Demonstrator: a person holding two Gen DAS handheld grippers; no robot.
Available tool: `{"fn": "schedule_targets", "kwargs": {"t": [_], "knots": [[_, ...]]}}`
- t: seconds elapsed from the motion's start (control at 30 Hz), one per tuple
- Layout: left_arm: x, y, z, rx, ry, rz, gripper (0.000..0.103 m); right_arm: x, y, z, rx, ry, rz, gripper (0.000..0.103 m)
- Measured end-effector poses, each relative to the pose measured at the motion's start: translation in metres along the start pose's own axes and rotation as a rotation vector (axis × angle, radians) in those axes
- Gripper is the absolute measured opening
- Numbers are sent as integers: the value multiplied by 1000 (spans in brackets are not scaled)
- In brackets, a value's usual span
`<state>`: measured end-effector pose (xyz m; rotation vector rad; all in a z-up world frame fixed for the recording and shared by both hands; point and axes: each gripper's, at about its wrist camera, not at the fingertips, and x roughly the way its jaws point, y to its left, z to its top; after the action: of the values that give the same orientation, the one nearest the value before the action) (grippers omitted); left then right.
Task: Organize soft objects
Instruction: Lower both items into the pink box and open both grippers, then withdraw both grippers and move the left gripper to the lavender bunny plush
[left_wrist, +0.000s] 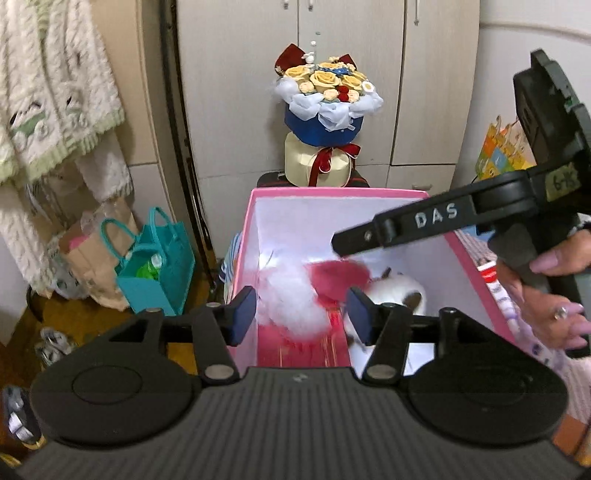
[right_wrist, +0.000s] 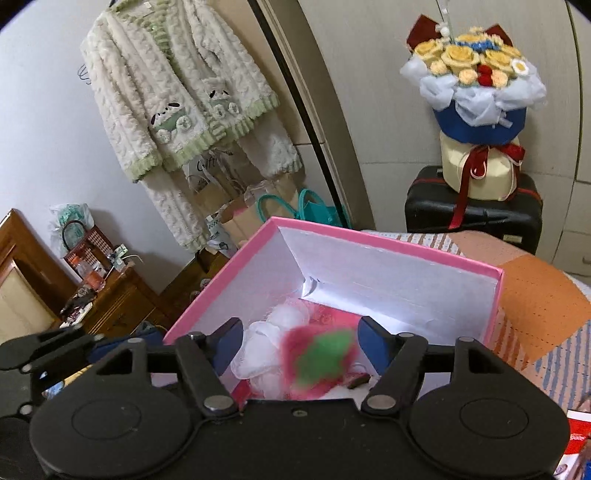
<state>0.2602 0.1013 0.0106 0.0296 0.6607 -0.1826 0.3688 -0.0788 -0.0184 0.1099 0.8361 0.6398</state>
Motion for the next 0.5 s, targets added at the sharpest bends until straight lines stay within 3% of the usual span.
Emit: {"fn": "schedule_targets", "kwargs": {"t": [0.23, 0.5], "knots": [[-42, 3, -21, 27, 48, -24, 57, -50, 26, -23, -68, -54, -25, 74], [-86, -24, -38, 142, 9, -41, 58, -118, 58, -69, -201, -93, -107, 74]]}}
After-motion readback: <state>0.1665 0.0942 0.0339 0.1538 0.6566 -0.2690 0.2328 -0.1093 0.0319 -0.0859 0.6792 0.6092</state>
